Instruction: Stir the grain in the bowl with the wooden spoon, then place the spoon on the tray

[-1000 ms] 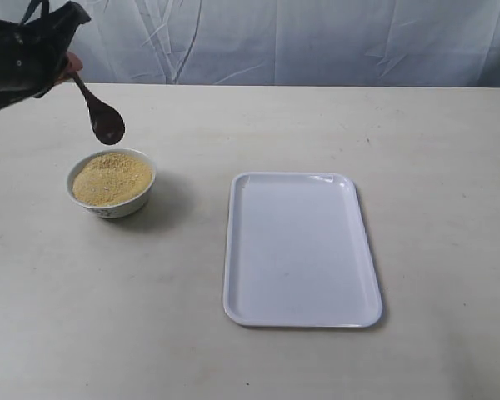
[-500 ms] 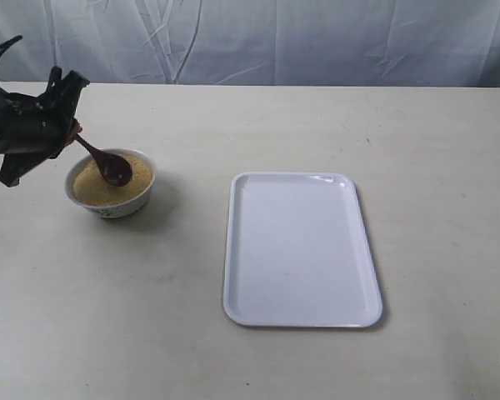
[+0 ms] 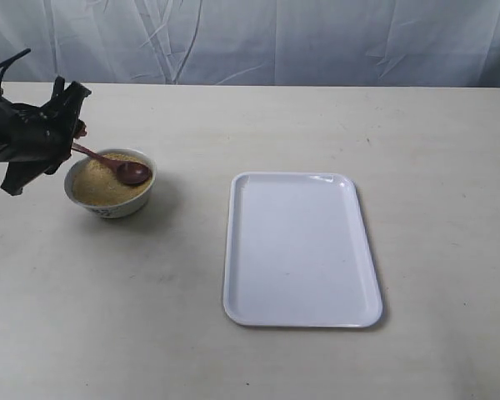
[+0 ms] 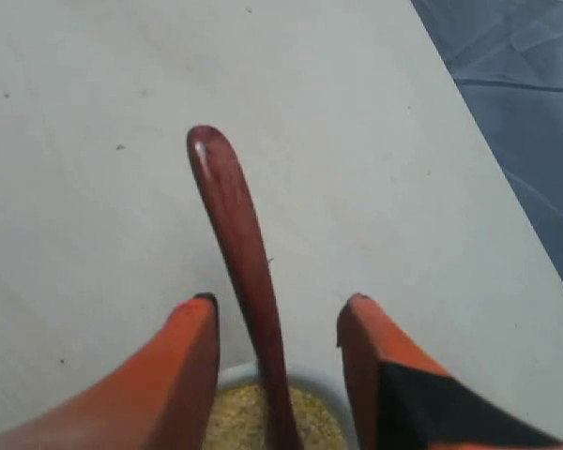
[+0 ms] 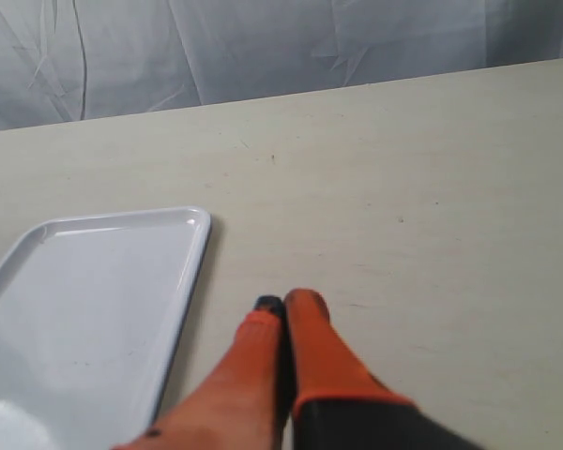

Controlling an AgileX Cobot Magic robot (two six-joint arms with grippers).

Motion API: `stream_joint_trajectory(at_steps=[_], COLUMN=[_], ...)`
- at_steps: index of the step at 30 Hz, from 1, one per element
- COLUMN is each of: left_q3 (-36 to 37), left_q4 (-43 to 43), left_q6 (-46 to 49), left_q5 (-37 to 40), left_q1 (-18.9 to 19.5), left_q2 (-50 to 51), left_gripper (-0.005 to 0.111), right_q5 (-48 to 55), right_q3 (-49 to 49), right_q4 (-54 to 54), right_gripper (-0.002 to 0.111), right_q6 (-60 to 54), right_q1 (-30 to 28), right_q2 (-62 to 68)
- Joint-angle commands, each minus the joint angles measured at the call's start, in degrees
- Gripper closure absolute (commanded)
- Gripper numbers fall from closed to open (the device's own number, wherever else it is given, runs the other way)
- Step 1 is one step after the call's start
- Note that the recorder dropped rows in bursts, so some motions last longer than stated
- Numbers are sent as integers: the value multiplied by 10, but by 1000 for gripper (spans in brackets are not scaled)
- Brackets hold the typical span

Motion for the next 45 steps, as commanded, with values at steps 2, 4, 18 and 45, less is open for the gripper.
stream_joint_trajectory(at_steps=[2, 4, 18, 45], left_q3=[1, 1, 18, 282], left_q4=[77, 126, 107, 189], left_q6=[1, 1, 217, 23], left_q5=[58, 95, 200, -74], left_q1=[13, 40, 135, -11], left_q2=[-31, -70, -180, -308], left_gripper=[64, 64, 64, 64], right_q5=[-8, -8, -7, -7], right_q3=[3, 3, 3, 3], right_q4=[0, 0, 0, 2], right_gripper=[106, 106, 106, 106], right_q6=[-2, -2, -2, -2], right_q1=[-3, -3, -3, -3], right_q2=[-3, -3, -3, -3])
